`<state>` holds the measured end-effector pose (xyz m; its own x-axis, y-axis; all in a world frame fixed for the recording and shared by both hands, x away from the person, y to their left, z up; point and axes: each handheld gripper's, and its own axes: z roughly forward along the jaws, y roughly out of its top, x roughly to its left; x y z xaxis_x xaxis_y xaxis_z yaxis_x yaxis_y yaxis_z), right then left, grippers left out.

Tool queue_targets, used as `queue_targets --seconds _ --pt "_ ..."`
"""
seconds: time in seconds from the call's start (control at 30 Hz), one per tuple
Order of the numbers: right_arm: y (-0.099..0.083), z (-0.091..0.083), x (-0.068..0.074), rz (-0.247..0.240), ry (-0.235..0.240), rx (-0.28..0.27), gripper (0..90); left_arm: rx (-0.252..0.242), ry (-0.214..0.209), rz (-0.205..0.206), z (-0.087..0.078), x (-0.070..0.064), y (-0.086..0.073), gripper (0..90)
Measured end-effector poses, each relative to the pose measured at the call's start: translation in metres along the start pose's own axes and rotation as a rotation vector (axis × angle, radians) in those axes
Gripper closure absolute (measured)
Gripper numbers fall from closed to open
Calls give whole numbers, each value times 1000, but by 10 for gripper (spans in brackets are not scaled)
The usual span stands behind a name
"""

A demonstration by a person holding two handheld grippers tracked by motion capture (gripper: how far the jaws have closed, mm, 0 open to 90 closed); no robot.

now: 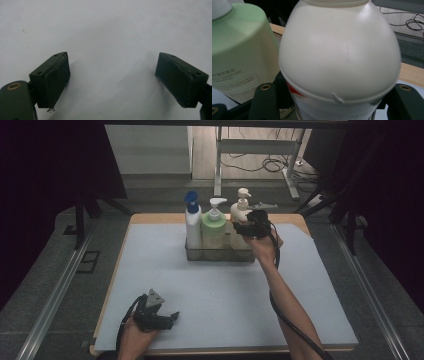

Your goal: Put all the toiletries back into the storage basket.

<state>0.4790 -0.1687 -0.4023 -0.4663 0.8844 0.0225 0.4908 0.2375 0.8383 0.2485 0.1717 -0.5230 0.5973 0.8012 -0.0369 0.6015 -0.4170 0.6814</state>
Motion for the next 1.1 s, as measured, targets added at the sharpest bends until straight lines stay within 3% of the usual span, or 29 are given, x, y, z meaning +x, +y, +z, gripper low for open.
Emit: queue_targets --seconds 0.77,0.9,1.0,1.1 --pt "-20 3 1 -4 30 34 356 3 1 3 0 0 0 124" --pt "-20 2 0 -16 49 54 339 -1 1 0 0 0 0 124" --pt "-20 4 -1 2 72 73 324 -1 1 0 0 0 0 124" --pt "-21 4 -1 -3 69 70 325 -1 1 0 0 0 0 124"
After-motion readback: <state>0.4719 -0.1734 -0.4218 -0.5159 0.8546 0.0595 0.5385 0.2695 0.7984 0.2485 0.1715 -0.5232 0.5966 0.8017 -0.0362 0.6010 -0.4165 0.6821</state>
